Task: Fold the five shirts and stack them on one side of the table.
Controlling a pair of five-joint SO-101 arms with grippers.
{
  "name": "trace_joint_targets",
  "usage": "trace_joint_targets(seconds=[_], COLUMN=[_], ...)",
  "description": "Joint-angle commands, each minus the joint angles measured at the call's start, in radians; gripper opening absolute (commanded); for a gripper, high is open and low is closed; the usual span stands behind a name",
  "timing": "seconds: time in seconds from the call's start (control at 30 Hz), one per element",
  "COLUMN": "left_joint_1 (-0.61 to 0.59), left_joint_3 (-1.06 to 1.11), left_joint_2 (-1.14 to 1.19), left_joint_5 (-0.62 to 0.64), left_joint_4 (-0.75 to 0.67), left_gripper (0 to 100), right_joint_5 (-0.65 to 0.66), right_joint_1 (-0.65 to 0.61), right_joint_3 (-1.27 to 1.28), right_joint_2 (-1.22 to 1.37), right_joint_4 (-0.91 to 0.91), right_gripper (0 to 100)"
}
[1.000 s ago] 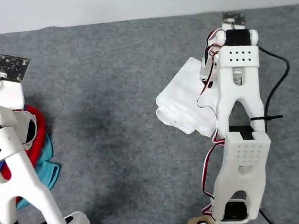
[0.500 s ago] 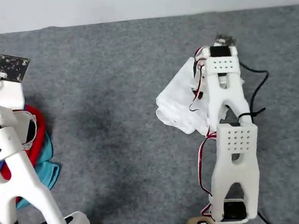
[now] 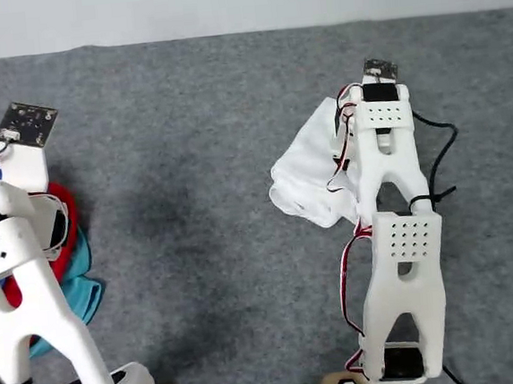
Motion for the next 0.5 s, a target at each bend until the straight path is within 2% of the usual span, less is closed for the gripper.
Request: trace_joint_targets(seconds=[0.0,0.07,0.17,0.47], left_joint_1=[0.009,0.009,0.009,0.009], left_joint_3=[-0.002,-0.002,-0.005,-0.005], left_joint_2=[-0.026,-0.026,-0.029,-0.032], left_joint_5=[0.002,0.002,0.002,0.002], left_joint_4=[-0.02,-0.02,-0.02,-0.014], left_gripper=[7,7,7,7], right_joint_5=[0.032,0.035,0.117,0.37], right_joint_1=[-0.002,0.012,0.042,0.268], right_joint_3=[-0.061,-0.126,-0.229,-0.235], right_joint_2=[0.008,-0.008,-0.025,-0.143], right_joint_4=[0.096,0.173,0.274,0.282], right_gripper=[1.1,1.0,1.0,1.0])
